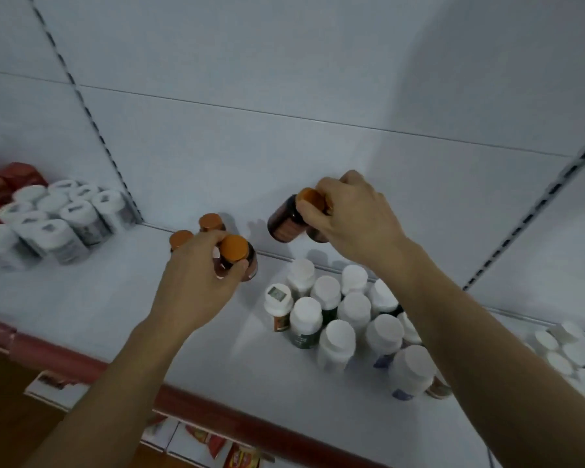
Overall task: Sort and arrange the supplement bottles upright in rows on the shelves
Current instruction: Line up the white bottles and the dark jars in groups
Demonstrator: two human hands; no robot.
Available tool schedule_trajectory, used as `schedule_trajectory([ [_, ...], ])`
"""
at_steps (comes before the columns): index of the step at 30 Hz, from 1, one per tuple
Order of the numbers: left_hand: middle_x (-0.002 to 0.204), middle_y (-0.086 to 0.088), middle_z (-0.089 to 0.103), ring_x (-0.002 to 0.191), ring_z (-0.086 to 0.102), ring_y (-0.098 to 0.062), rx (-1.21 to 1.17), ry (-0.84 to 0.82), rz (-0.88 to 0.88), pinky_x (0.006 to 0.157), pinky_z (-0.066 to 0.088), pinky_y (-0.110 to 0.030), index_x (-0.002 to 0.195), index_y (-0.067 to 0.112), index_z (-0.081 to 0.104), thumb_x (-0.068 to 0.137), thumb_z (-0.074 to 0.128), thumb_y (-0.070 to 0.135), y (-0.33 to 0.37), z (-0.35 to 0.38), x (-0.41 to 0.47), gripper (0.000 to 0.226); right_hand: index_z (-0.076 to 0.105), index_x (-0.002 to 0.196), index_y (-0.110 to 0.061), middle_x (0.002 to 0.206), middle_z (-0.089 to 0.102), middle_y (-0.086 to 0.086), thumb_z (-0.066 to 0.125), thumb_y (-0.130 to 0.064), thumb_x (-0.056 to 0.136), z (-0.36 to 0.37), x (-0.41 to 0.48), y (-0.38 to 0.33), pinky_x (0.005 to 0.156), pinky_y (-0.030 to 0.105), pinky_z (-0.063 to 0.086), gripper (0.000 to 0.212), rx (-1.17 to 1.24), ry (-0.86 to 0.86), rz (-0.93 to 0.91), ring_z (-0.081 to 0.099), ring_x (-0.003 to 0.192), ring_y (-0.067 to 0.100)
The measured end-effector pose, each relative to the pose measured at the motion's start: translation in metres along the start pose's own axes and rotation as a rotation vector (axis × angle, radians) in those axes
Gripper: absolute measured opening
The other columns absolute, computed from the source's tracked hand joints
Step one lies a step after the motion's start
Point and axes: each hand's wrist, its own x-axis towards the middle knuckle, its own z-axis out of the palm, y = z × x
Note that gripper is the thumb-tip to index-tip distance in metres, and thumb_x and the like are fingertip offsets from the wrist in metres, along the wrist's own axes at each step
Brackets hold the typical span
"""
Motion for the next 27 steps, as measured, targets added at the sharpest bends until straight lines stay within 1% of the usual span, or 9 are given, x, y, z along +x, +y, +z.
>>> schedule_trajectory([
  [2,0.099,0.009,0.065,0.082,0.064,-0.012,0.025,0.002,-0.01,0.071,0.048,-0.028,0.114,0.024,0.063,0.086,0.077,0.028,-0.022,-0.006,-0.011,0.031,0.054,0.088,-0.026,0.094,0.051,0.002,0.049,-0.063,0.09,0.026,0.012,-0.015,0.068,0.034,0.042,0.038,0.015,-0.064,-0.076,0.057,0.088,0.026],
  [4,0.099,0.011,0.066,0.081,0.063,-0.01,0.016,-0.007,-0.031,0.072,0.047,-0.026,0.115,0.023,0.065,0.085,0.078,0.028,-0.039,-0.008,-0.018,0.033,0.054,0.084,-0.026,0.089,0.05,0.0,0.05,-0.064,0.087,0.048,0.021,-0.029,0.065,0.033,0.039,0.038,0.027,-0.15,-0.142,0.057,0.09,0.025],
  [8,0.097,0.007,0.071,0.078,0.065,-0.011,0.035,-0.011,-0.074,0.069,0.051,-0.03,0.114,0.025,0.064,0.087,0.076,0.033,-0.065,0.0,-0.019,0.031,0.049,0.07,-0.025,0.082,0.049,0.0,0.058,-0.057,0.086,0.086,0.037,-0.053,0.062,0.033,0.039,0.036,0.012,-0.329,-0.152,0.057,0.092,0.026],
  [12,0.099,0.003,0.069,0.08,0.062,-0.015,0.048,0.052,-0.072,0.067,0.047,-0.029,0.115,0.022,0.064,0.088,0.074,0.037,-0.078,0.014,-0.013,0.033,0.049,0.069,-0.024,0.082,0.052,0.003,0.057,-0.061,0.085,0.116,0.049,-0.058,0.066,0.037,0.043,0.041,-0.017,-0.36,-0.074,0.055,0.093,0.025],
  [17,0.115,0.001,0.063,0.086,0.062,-0.016,-0.077,0.142,0.001,0.069,0.048,-0.028,0.123,0.019,0.061,0.088,0.076,0.022,-0.082,0.025,-0.017,0.039,0.057,0.077,-0.021,0.079,0.06,-0.003,0.049,-0.07,0.089,0.131,0.051,-0.059,0.079,0.037,0.046,0.051,0.076,-0.388,-0.095,0.048,0.09,0.015],
  [20,0.117,0.004,0.058,0.081,0.055,-0.008,-0.104,0.169,0.051,0.065,0.052,-0.028,0.116,0.021,0.062,0.086,0.077,0.016,-0.085,0.026,-0.014,0.033,0.065,0.102,-0.02,0.1,0.066,-0.003,0.04,-0.055,0.101,0.125,0.054,-0.06,0.089,0.038,0.047,0.044,0.174,-0.366,-0.079,0.056,0.096,0.016],
  [23,0.119,0.004,0.056,0.078,0.055,-0.009,-0.103,0.162,0.086,0.064,0.055,-0.034,0.112,0.02,0.063,0.085,0.077,0.015,-0.092,0.025,-0.01,0.031,0.062,0.129,-0.017,0.126,0.062,-0.002,0.041,-0.024,0.106,0.119,0.049,-0.06,0.093,0.023,0.038,0.031,0.271,-0.32,-0.03,0.053,0.11,0.012],
  [25,0.121,0.005,0.054,0.073,0.058,-0.012,-0.074,0.144,0.097,0.06,0.056,-0.036,0.111,0.02,0.062,0.085,0.077,0.019,-0.094,0.02,-0.008,0.03,0.061,0.132,-0.016,0.131,0.06,0.0,0.042,-0.011,0.104,0.118,0.042,-0.058,0.093,0.016,0.03,0.034,0.303,-0.246,-0.016,0.049,0.12,0.012],
  [27,0.122,0.007,0.051,0.067,0.055,-0.009,-0.044,0.14,0.127,0.055,0.053,-0.032,0.108,0.022,0.063,0.085,0.078,0.021,-0.093,0.013,-0.007,0.028,0.06,0.13,-0.017,0.133,0.059,0.001,0.043,-0.007,0.101,0.115,0.035,-0.053,0.095,0.016,0.029,0.035,0.291,-0.205,-0.018,0.046,0.126,0.015],
])
